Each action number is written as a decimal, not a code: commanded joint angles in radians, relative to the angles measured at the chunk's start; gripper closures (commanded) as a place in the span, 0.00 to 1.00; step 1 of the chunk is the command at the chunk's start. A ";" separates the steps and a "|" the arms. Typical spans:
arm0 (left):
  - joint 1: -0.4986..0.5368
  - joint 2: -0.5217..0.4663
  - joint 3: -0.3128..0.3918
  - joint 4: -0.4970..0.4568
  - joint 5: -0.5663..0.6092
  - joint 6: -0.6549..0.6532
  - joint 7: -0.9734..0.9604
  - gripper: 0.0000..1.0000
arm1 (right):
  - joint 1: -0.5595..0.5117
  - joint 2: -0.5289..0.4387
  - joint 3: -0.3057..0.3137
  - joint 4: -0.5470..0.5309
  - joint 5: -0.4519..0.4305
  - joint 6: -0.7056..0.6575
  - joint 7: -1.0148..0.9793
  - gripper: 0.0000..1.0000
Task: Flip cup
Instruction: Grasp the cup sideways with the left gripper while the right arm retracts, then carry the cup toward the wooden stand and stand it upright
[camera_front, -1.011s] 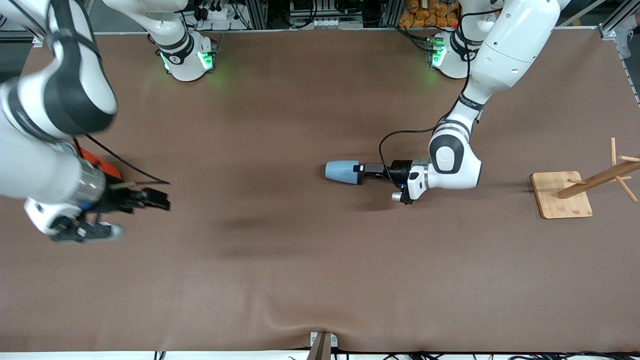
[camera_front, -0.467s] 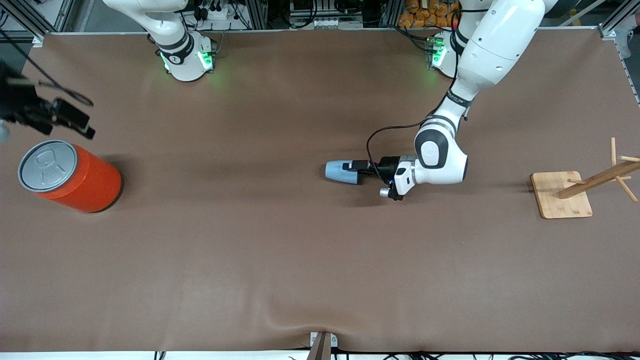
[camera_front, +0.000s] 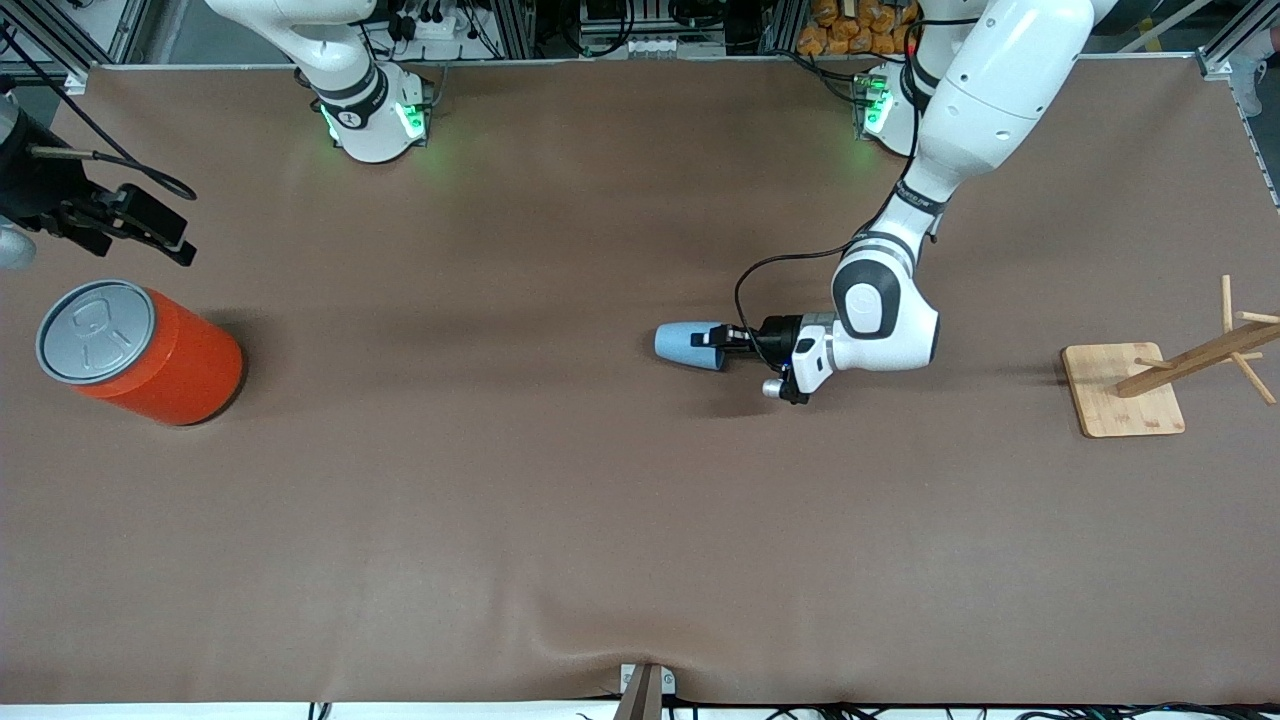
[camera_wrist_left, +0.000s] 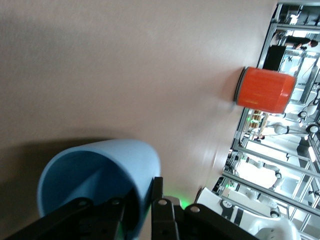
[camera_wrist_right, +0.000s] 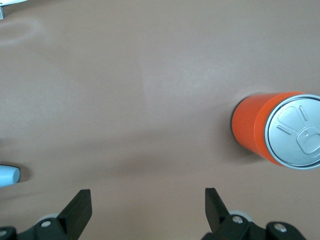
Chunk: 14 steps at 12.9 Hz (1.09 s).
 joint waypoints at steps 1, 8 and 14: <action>0.025 -0.101 0.012 -0.004 0.095 0.010 -0.120 1.00 | 0.002 0.014 -0.001 0.031 -0.016 -0.009 -0.003 0.00; 0.262 -0.203 0.028 0.127 0.765 0.014 -0.435 1.00 | -0.003 0.017 -0.003 0.029 -0.013 -0.012 -0.006 0.00; 0.364 -0.167 0.043 0.139 1.180 0.108 -0.454 1.00 | -0.001 0.017 -0.026 0.026 -0.013 -0.012 -0.064 0.00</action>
